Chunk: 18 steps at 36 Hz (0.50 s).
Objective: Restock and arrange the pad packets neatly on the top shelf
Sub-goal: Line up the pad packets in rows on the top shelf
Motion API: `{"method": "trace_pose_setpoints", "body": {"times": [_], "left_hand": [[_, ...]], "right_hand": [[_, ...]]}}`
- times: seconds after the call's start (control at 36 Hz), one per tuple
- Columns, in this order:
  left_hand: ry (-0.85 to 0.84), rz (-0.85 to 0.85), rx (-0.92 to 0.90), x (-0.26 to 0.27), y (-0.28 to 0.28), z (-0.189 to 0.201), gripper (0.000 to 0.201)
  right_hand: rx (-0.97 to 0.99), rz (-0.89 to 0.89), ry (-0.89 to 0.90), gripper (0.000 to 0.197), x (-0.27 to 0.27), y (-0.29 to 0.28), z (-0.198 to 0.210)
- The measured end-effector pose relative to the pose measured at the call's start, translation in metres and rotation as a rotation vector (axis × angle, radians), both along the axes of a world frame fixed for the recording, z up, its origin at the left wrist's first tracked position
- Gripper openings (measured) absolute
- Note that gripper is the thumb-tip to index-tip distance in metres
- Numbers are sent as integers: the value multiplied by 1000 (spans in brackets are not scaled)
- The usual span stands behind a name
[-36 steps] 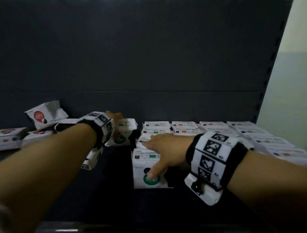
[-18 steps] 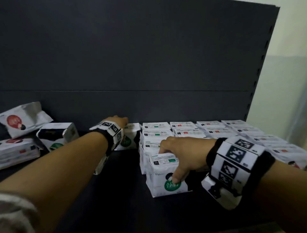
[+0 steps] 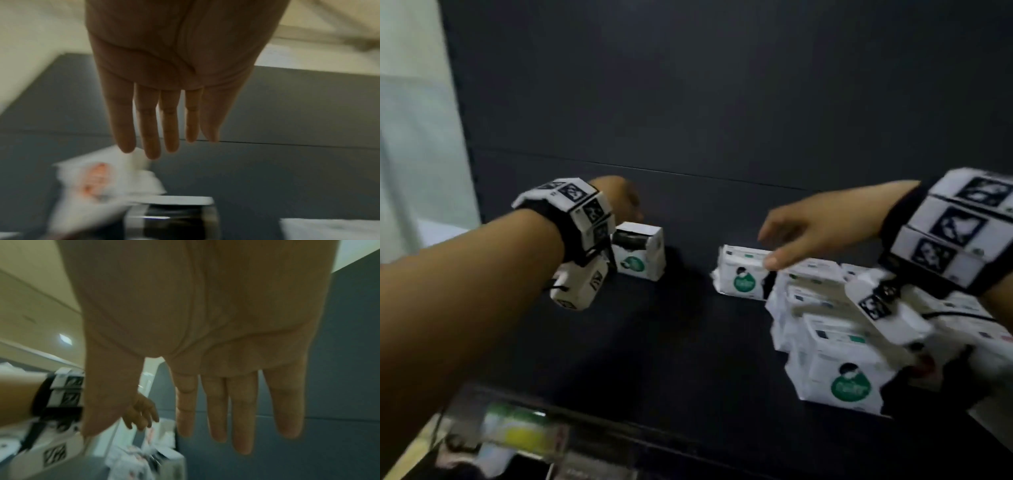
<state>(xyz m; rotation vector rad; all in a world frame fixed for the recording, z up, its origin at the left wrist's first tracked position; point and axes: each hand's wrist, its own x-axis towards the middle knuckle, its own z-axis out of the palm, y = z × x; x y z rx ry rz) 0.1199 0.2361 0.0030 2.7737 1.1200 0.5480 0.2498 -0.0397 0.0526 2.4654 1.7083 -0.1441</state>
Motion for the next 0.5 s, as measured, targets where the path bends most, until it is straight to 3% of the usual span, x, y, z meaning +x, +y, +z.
{"method": "trace_pose_setpoints", "body": {"times": [0.11,0.22,0.33,0.5], "left_hand": [[-20,127,1,-54,28,-7,30],[64,131,-50,-83,49,-20,33],[101,77,-79,-86,63,-30,35],[147,85,7,-65,83,-35,47]], "right_hand": [[17,89,-56,65,-26,65,2],[-17,109,-118,66,-47,133,-19],[48,30,-99,68,-54,190,-42],[195,-101,-87,54,-49,241,-74]]}}
